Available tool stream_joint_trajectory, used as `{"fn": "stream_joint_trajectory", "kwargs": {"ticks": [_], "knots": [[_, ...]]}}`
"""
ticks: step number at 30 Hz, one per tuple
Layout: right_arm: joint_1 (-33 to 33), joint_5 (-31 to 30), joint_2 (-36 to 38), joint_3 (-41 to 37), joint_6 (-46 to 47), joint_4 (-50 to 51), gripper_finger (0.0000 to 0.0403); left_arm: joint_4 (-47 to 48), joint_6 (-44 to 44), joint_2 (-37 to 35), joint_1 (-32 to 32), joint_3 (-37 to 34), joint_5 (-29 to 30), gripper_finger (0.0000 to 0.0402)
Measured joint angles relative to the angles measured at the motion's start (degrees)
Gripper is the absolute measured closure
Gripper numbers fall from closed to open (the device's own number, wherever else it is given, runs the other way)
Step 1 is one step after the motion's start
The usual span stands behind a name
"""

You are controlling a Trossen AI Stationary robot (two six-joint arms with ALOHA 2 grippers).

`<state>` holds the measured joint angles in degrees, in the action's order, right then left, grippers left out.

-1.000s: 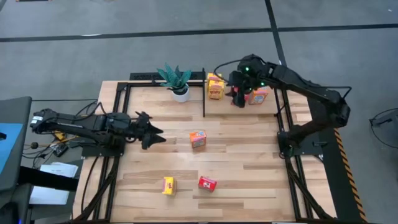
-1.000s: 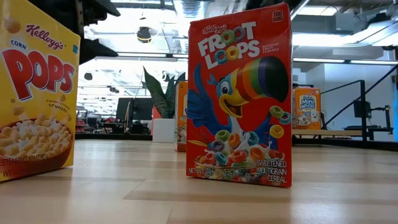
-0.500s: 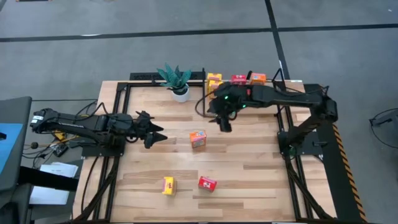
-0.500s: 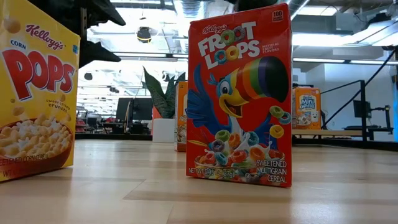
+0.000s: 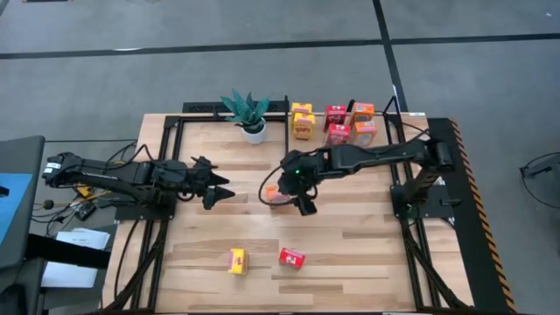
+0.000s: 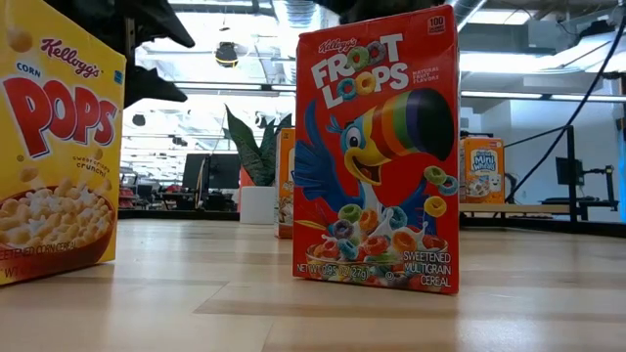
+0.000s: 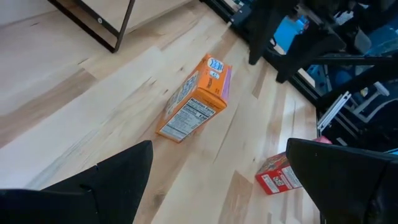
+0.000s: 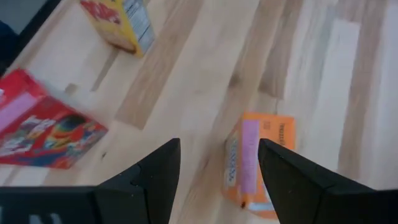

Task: Stack cereal on shelf
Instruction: Put the orange cereal box on the shelf aligned with orange cereal boxes

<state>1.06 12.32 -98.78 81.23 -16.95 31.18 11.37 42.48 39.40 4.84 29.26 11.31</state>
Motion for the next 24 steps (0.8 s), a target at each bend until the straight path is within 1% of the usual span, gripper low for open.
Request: {"fn": "stream_joint_trajectory", "kwargs": {"ticks": [4, 6, 8, 11, 13, 15, 18, 21, 24], "knots": [[0.61, -0.07, -1.74, 0.04, 0.01, -4.18, 0.0163, 0.79, -0.02, 0.00, 0.00, 0.02, 0.04, 0.0042], [1.03, -0.13, -2.05, -0.08, 0.22, -3.81, 0.0163, 1.49, -0.21, -0.02, 0.00, 0.02, 0.07, 0.0042], [1.44, -0.13, -3.47, 0.30, 0.43, -5.55, 0.0163, 2.03, -0.71, 0.00, 0.00, 0.02, 0.07, 0.0042], [2.01, -0.48, -4.82, -0.18, 0.64, -2.56, 0.0163, 2.23, -1.50, -0.02, 0.00, 0.02, 0.09, 0.0042], [2.10, -0.53, -6.65, 0.24, 0.59, -4.94, 0.0163, 2.42, -1.91, 0.00, 0.00, 0.07, 0.56, 0.0042], [2.13, -0.59, -6.93, 0.06, 0.67, -3.66, 0.0163, 2.54, -2.00, -0.02, 0.00, 0.08, 0.75, 0.0042], [2.13, -0.50, -8.57, 0.30, 1.67, -5.38, 0.0163, 3.14, -2.30, 0.00, 0.00, 0.11, 1.04, 0.0042], [2.38, -0.46, -8.00, 0.22, 2.89, -4.12, 0.0163, 3.37, -2.53, 0.00, -0.01, 0.11, 1.12, 0.0042], [2.50, -0.86, -7.85, 0.09, 3.58, -5.19, 0.0163, 3.27, -3.55, -0.02, -0.02, 0.11, 1.16, 0.0042]]}}
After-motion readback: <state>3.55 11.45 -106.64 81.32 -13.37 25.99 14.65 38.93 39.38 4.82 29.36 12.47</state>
